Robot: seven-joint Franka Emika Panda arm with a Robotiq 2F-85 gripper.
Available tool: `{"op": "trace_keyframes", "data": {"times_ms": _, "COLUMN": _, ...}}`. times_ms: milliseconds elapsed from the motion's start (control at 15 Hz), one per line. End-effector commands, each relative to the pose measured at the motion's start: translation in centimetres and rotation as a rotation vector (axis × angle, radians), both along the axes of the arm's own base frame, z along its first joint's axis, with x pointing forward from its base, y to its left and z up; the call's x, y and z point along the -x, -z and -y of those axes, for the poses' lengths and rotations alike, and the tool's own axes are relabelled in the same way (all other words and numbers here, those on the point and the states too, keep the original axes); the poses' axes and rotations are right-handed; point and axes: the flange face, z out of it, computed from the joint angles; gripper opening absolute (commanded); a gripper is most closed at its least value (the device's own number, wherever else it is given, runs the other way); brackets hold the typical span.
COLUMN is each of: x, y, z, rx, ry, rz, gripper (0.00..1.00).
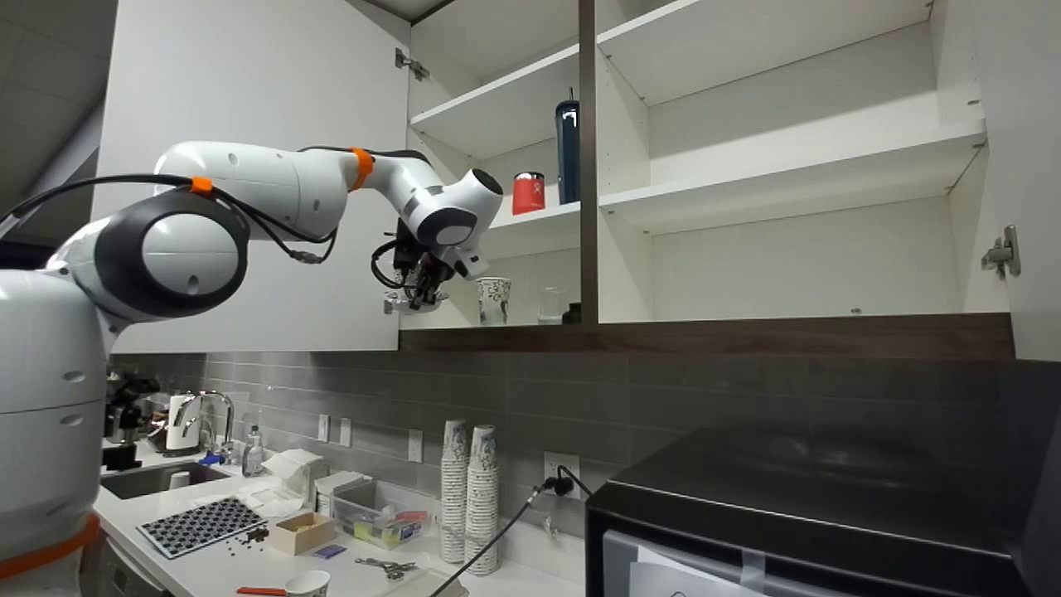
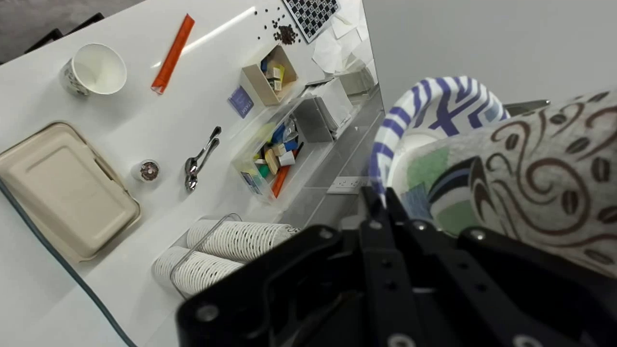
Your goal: Put the bowl and cup inside the cupboard
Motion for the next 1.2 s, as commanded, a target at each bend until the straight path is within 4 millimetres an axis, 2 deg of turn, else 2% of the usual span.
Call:
{"op": "trace_keyframes", "data": {"times_ms": 0, "x": -0.4, "y": 0.0, "z": 0.0, "rx": -0.001, "ry": 0.001, "rz": -0.005, "gripper": 0.03}}
{"op": "trace_keyframes", "data": {"times_ms": 200, "x": -0.6, "y": 0.0, "z": 0.0, "rx": -0.002, "ry": 0.004, "rz": -0.008, "gripper": 0.03}}
{"op": "trace_keyframes", "data": {"times_ms": 400, "x": -1.9, "y": -0.4, "z": -1.0, "rx": 0.015, "ry": 0.103, "rz": -0.007, "gripper": 0.01}}
{"op": "trace_keyframes", "data": {"times_ms": 667, "x": -3.6, "y": -0.3, "z": -3.1, "rx": 0.055, "ry": 0.237, "rz": -0.028, "gripper": 0.01}}
{"op": "trace_keyframes", "data": {"times_ms": 1133, "x": -4.8, "y": -0.5, "z": -5.9, "rx": 0.071, "ry": 0.335, "rz": -0.124, "gripper": 0.01}}
